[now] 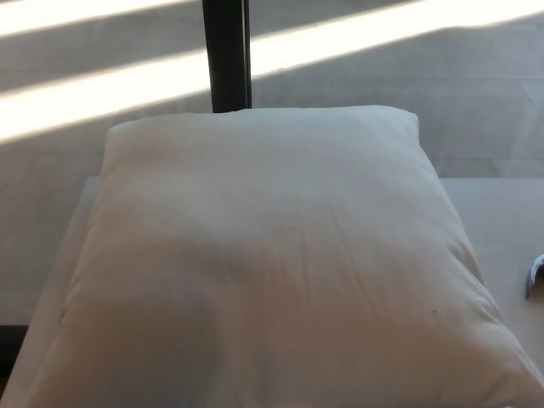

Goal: A hammer is kept on the right hand side and a pillow is kept on the left hand side on the desk infront of the robot and the robot uses its right hand to pick up the hammer and makes a downward swinging motion to hit the pillow

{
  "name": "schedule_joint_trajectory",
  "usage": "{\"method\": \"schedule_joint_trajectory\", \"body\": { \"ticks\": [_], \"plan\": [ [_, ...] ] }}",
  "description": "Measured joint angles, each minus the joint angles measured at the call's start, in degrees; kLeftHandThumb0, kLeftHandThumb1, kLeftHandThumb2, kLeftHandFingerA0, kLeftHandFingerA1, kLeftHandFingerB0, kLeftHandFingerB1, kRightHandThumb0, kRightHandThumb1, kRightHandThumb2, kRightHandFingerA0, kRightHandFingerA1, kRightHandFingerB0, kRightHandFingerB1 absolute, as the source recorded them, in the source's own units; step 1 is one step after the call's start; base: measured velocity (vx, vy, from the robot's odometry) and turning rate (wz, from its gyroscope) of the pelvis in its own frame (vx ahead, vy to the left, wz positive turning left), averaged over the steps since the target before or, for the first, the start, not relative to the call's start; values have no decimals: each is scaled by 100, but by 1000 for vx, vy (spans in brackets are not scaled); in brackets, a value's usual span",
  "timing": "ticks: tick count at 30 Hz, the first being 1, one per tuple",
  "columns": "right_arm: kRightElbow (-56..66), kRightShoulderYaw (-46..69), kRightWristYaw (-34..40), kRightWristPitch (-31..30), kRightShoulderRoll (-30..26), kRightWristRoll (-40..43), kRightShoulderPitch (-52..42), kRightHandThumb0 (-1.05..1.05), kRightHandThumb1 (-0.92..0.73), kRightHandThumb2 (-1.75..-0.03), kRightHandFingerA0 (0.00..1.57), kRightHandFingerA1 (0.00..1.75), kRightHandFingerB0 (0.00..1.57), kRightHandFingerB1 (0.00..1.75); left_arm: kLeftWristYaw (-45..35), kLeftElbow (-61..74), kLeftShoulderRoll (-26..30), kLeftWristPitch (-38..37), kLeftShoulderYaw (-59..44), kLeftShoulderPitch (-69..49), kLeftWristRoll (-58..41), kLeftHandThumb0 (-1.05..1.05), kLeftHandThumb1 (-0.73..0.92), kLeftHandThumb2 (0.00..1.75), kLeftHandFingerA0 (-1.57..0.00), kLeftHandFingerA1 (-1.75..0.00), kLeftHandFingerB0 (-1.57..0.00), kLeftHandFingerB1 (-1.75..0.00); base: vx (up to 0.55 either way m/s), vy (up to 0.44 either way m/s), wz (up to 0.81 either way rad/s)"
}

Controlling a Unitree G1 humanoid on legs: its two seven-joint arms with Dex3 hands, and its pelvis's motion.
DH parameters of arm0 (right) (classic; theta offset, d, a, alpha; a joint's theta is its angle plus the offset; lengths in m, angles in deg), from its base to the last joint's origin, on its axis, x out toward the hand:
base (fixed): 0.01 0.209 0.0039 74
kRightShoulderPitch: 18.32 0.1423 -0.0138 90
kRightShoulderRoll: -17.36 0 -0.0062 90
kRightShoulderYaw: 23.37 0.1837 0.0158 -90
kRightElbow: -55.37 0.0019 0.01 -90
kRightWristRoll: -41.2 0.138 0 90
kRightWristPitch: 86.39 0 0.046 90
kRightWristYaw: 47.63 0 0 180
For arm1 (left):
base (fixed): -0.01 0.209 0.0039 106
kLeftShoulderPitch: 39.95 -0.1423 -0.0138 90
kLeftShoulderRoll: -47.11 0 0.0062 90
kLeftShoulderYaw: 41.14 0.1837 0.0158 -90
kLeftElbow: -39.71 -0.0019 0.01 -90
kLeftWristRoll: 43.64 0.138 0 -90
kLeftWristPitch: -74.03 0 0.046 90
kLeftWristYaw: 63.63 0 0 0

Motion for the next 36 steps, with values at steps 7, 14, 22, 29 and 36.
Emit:
{"method": "schedule_joint_trajectory", "body": {
  "ticks": [7, 14, 22, 29, 36],
  "plan": [
    [-423, -949, -56, 2, -172, -579, -4, -105, -65, -105, 0, 9, 9, 19, -19, 2, 0, -23, -28, -11, -47, -49, 61, 59, -79, -52, -77, -55, 0, 0, 0],
    [-862, -1650, -149, 24, -398, -1097, 5, -98, -64, -101, 0, 10, 7, 19, -51, 11, 7, -56, -28, -16, -67, -49, 63, 59, -74, -50, -75, -53, 0, 0, 0],
    [-1328, -2143, -447, -98, -504, -1642, 273, -99, -65, -101, 0, 12, 11, 27, -83, -26, 59, -151, -16, 4, -114, -50, 61, 58, -75, -51, -76, -52, 0, 0, 0],
    [-1928, -2299, -539, -93, -504, -1999, 684, -95, -62, -100, 0, 18, 8, 29, -129, -46, 120, -156, 69, 3, -177, -51, 63, 59, -77, -51, -75, -54, 0, 0, 0],
    [-2643, -2479, -599, -95, -407, -2236, 1260, -87, -57, -80, 0, 26, 11, 32, -125, -83, 136, -226, 127, 13, -192, -50, 61, 59, -80, -52, -79, -54, 0, 0, 0]
  ]
}}
